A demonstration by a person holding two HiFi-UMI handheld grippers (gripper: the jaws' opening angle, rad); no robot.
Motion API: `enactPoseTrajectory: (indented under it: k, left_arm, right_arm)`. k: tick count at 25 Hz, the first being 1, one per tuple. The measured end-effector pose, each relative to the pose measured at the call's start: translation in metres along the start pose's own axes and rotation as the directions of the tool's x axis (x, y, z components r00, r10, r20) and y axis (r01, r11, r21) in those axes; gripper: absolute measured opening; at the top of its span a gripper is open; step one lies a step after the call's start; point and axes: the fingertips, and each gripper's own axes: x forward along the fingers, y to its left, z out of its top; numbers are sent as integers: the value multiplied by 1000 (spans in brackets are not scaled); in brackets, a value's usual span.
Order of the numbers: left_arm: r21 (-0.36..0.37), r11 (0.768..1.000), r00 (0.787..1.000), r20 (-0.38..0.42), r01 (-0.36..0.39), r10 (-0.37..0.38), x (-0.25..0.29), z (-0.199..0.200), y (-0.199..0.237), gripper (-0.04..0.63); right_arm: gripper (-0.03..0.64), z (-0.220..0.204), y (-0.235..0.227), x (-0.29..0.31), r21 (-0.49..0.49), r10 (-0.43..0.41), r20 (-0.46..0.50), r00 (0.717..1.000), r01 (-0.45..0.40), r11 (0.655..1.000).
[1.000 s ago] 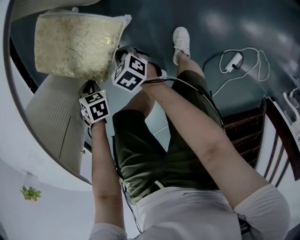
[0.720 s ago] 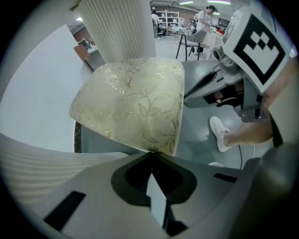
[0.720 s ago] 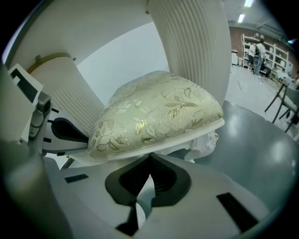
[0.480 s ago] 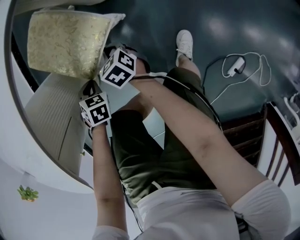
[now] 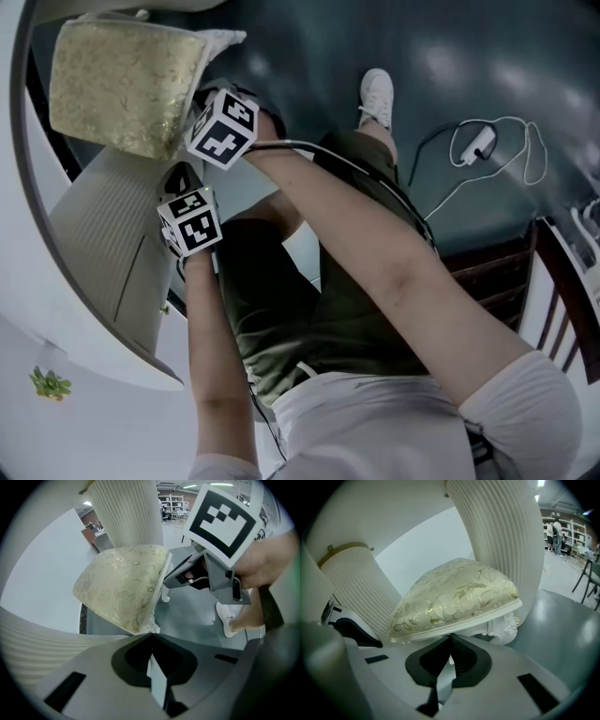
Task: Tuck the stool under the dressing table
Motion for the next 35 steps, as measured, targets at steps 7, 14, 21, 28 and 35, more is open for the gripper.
enactPoseTrajectory:
  k: [7, 14, 21, 28, 35]
  left_arm:
    - [-15, 1000, 1000, -19, -23, 22, -1, -16, 13, 5]
    - [-32, 999, 999, -26, -22, 22, -4, -30, 12, 5]
    - [-41, 999, 1000, -9, 18, -18, -22, -18, 0, 5]
    - [-46, 996, 997, 6, 78, -77, -51, 0, -19, 5]
    - [-32, 989, 989, 41, 147, -145, -88, 25, -44, 3]
  right_arm:
    - [9, 18, 1, 15, 37, 9, 47, 999, -11, 999]
    - [9, 19, 2, 14, 77, 29, 50, 998, -33, 997]
    - [9, 15, 4, -25, 85, 65, 74, 995, -71, 994]
    - [9, 21, 2, -82, 57, 102, 81, 992, -106, 993]
    - [9, 22, 4, -142, 16, 138, 45, 989, -139, 990]
